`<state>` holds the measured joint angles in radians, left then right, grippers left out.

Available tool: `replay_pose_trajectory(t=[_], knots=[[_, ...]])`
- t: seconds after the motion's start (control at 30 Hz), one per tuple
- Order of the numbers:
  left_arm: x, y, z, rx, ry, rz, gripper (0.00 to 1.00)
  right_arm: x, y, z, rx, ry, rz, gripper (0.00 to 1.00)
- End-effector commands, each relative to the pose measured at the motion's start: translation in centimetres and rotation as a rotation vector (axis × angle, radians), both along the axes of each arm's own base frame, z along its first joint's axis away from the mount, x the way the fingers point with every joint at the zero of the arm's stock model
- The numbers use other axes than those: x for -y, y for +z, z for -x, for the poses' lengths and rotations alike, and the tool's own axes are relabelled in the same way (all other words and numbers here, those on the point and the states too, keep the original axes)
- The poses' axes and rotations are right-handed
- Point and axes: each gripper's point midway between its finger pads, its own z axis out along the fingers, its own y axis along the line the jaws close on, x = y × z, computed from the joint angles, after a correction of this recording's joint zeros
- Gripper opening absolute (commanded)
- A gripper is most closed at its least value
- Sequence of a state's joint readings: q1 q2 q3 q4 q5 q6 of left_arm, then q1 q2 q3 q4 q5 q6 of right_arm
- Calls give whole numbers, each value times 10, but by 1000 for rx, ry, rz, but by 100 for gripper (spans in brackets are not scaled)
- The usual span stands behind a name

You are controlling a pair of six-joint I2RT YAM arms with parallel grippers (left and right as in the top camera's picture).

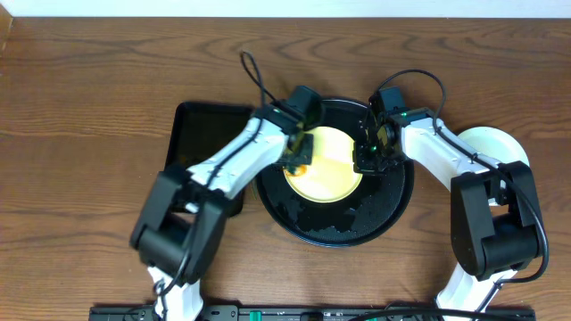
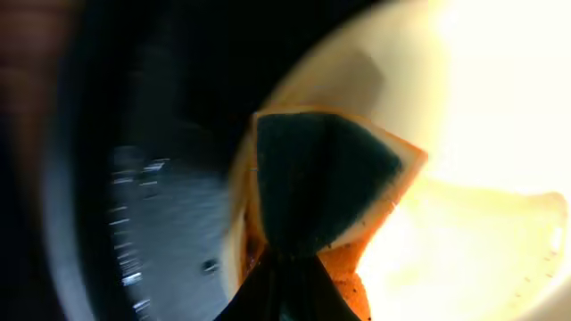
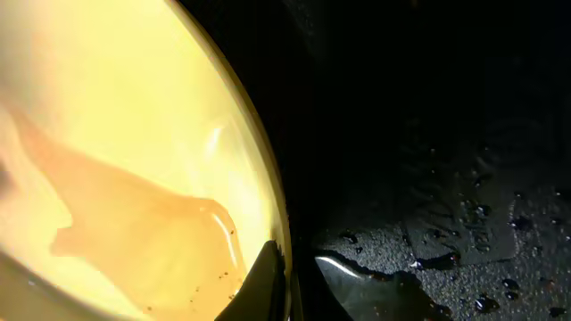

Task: Clean dirty plates on tray and stack at the side
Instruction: 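Scrub the yellow plate with the sponge in the left gripper, then lower the sponge into the black rectangular tray and release it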

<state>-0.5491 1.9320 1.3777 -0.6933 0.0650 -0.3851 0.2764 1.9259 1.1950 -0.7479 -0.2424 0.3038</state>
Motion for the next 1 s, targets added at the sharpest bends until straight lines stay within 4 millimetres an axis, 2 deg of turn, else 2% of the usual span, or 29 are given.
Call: replay_pose_trajectory(t=[0.0, 0.13, 0.17, 0.23, 0.33, 0.37, 0.4, 0.47, 0.57, 0.67, 0.7, 0.87, 0.97], knots=[[-13, 60, -5, 149, -10, -9, 7, 17, -17, 17, -53, 22, 101, 1], [-32, 93, 1, 209, 16, -45, 7, 17, -17, 17, -52, 22, 101, 2], [-38, 98, 2, 218, 25, -56, 7, 17, -17, 17, -52, 22, 101, 5], [-52, 106, 5, 224, 49, -81, 8, 17, -17, 17, -50, 22, 100, 20], [-72, 110, 7, 209, 91, -103, 7, 16, -17, 14, -39, 22, 97, 38], [-89, 109, 6, 189, 131, -118, 8, 15, -17, 11, -27, 21, 94, 44], [-98, 108, 5, 179, 152, -124, 8, 15, -17, 10, -21, 20, 91, 45], [-115, 107, 2, 165, 198, -134, 8, 14, -17, 7, -12, 20, 89, 43], [-143, 103, -4, 151, 277, -144, 8, 14, -17, 5, -3, 19, 86, 28], [-161, 92, -7, 114, 316, -138, 8, 13, -17, 4, 1, 19, 85, 12], [-162, 84, -6, 85, 295, -112, 8, 13, -17, 4, 1, 19, 85, 8], [-163, 53, -9, -29, 261, 10, 8, 13, -17, 5, -1, 20, 86, 4], [-152, 38, -14, -80, 204, 157, 8, 13, -17, 5, -3, 20, 86, 3]])
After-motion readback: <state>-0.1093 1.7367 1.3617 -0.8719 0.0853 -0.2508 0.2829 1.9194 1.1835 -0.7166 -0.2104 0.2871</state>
